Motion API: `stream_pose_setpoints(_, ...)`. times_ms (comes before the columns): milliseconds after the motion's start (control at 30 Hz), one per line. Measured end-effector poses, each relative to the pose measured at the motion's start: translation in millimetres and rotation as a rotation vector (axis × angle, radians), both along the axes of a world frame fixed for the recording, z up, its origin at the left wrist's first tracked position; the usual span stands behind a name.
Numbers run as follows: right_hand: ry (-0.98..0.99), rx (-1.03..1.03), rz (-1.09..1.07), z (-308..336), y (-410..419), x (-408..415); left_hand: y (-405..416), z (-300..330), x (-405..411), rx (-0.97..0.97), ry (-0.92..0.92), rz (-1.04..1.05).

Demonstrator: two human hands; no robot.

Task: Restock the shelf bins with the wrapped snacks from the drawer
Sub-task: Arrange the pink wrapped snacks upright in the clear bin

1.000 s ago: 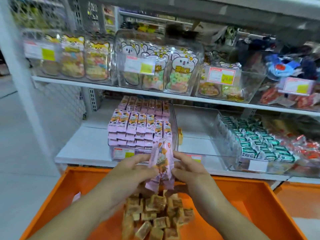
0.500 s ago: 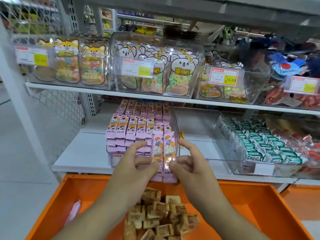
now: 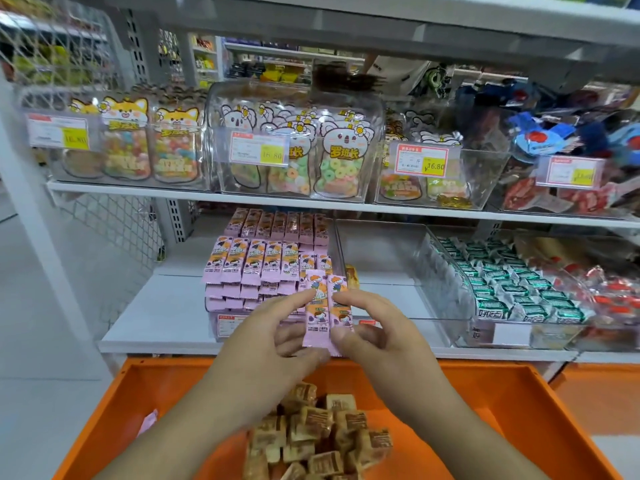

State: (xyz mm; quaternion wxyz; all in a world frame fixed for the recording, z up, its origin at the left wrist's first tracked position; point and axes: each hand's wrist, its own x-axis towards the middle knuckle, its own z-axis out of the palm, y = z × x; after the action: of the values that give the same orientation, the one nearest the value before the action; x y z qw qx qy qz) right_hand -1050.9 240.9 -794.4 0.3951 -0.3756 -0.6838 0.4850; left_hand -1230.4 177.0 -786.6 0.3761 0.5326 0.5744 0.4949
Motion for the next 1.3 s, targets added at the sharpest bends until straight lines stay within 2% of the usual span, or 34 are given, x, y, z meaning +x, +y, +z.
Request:
stream_pose_setpoints(133, -0.058, 0.001, 0.084, 0, 10, 7, 10, -2, -6, 0.059, 0.239, 0.000)
stream_pose_setpoints(267, -0.102, 0.033, 0.157, 5, 21, 7, 27, -4, -16, 0.152, 0.606, 0.061)
stream_pose_setpoints(333, -0.138, 0.118, 0.104, 8, 34, 3, 38, -5, -21, 0.190, 0.691, 0.074)
stream_pose_setpoints(500, -0.370, 0.414, -0.059, 2, 79, -11, 84, -11, -32, 0.263, 0.938, 0.155)
stream_pose_setpoints(667, -0.517, 0.428, -0.052, -11, 112, -25, 113, -27, -39, 0.233, 1.118, 0.182)
stream_pose_setpoints(867, -0.611, 0.468, 0.028, -32, 124, -23, 113, -34, -44, 0.197, 1.184, 0.153)
stream_pose_setpoints(1300, -0.564, 0.492, -0.054, -43, 134, -41, 119, -36, -48, 0.194, 1.060, 0.144)
